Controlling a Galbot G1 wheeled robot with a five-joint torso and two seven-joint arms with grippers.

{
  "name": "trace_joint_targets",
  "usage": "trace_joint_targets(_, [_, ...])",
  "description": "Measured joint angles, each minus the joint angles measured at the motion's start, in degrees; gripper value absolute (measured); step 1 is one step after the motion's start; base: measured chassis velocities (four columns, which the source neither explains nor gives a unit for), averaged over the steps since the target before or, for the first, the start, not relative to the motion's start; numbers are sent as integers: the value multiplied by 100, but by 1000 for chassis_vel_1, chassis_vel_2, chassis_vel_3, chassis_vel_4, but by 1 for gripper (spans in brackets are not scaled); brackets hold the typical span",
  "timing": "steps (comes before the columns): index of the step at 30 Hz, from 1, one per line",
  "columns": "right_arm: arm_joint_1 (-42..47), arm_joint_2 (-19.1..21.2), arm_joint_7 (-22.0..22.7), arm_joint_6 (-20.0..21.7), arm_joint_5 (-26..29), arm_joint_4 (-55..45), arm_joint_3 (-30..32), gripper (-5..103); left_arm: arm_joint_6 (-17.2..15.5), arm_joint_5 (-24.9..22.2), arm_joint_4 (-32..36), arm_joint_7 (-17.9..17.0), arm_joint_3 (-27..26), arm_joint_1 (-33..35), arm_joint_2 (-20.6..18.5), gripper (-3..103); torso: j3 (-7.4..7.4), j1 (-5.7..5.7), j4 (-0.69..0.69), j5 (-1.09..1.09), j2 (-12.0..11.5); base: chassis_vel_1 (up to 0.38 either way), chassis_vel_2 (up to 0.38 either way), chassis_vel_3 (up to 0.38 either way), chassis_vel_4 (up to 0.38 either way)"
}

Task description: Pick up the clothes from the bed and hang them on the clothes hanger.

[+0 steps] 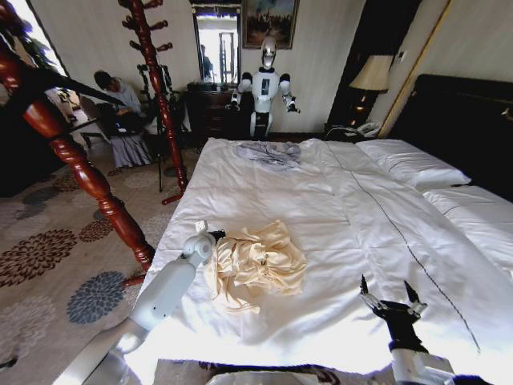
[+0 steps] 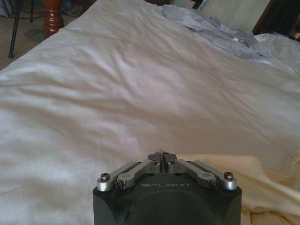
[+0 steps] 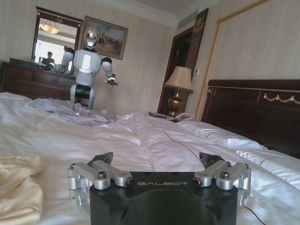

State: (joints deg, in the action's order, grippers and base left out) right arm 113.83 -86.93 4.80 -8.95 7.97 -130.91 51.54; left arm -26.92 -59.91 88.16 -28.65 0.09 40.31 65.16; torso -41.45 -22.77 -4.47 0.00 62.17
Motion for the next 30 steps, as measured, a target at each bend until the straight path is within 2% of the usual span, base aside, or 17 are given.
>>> trace_joint_targets(5, [-24,69,37,38,100,29,51,100,132,200,511,85,-317,501,-184,1,0,0,1,1,0,0,0,0,0])
trace_joint_targets(7, [-43,123,60,89,209,43,66,100,228,261,837,172,-533,906,-281,1,0,0,1,-1,0,0,0,0,0])
trace_joint_targets(10, [-75,204,78,183,401,52,42,100,492,662,1360,406,-923,1552,-417,1,0,0,1,-1,0,0,0,0,0])
trace_joint_targets(13, [-92,250,94,254,527,52,-4,100,632,895,1722,540,-1180,1913,-491,1,1,0,1,1,0,0,0,0,0])
trace_joint_targets(14, [-92,250,94,254,527,52,-4,100,632,895,1722,540,-1180,1913,-491,1,1,0,1,1,0,0,0,0,0])
trace_joint_targets(19, [-152,436,119,449,831,50,-133,100,814,1232,2442,614,-1743,2763,-613,1,0,0,0,0,0,0,0,0,0])
trace_joint_targets(25, [-194,558,148,596,1050,41,-291,100,927,1379,2695,646,-2154,3330,-633,1,1,1,0,-1,0,0,0,0,0])
trace_joint_targets(30, [-223,761,179,780,1368,-16,-477,100,1106,1456,3055,765,-2890,4280,-571,1,1,1,1,0,0,0,0,0,0])
